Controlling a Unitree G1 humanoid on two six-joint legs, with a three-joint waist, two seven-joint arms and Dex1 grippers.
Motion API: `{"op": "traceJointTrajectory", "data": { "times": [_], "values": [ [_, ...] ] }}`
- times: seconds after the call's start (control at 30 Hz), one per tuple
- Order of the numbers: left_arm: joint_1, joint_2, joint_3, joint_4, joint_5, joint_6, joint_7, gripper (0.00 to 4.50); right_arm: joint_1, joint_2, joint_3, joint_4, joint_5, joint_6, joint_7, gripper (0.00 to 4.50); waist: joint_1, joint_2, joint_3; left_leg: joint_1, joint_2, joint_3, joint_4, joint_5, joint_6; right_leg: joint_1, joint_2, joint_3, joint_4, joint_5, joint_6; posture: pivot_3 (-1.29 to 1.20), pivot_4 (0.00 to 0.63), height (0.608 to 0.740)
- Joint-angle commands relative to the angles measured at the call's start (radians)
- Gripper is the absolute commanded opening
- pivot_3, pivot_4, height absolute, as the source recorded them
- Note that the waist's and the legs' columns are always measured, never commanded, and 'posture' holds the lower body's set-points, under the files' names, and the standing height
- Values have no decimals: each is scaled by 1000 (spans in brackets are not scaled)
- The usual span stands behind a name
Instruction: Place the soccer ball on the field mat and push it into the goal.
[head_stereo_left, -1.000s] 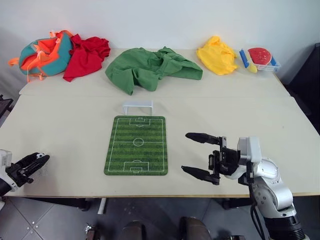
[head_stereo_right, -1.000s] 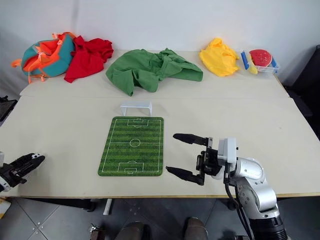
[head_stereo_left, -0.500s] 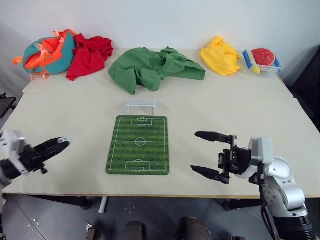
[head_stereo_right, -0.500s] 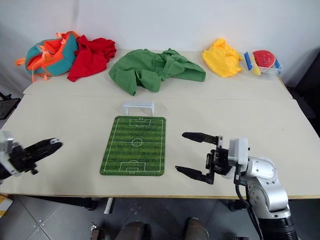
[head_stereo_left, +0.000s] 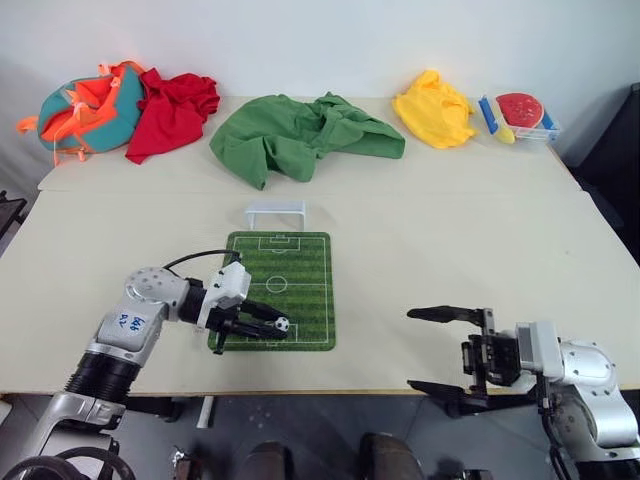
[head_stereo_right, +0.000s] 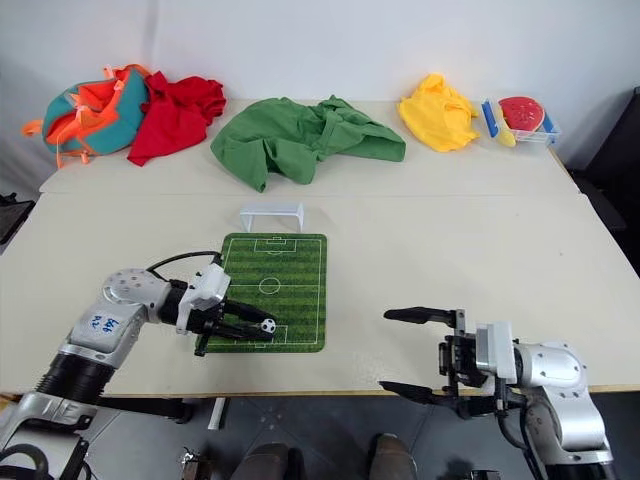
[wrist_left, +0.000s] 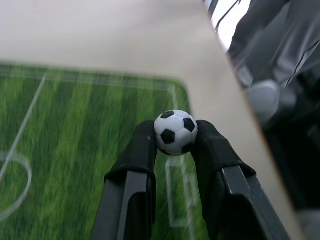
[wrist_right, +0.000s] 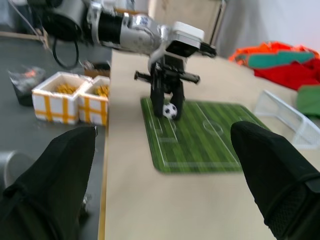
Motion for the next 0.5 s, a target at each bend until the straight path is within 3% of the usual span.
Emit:
{"op": "traceJointTrajectory", "data": {
  "times": [0.03,0.13,0.5],
  "values": [
    [-15,-1,6,47,35,-73,-5,840,25,-11,-39,-14,1,-21,-21,4500,4,0,0,0,0,0,0,0,0,0,0,0,0,0,0,0,150,740],
    [-23,-20,11,103,56,-156,-1,840,41,-10,-43,-28,-1,-20,-38,4500,11,0,0,0,0,0,1,0,0,0,0,0,0,0,0,0,150,740],
    [-29,-54,18,162,52,-185,0,840,24,-6,-18,-39,-14,-12,-79,4500,24,0,0,0,0,0,2,0,1,1,0,0,0,0,0,0,150,740]
  ]
}}
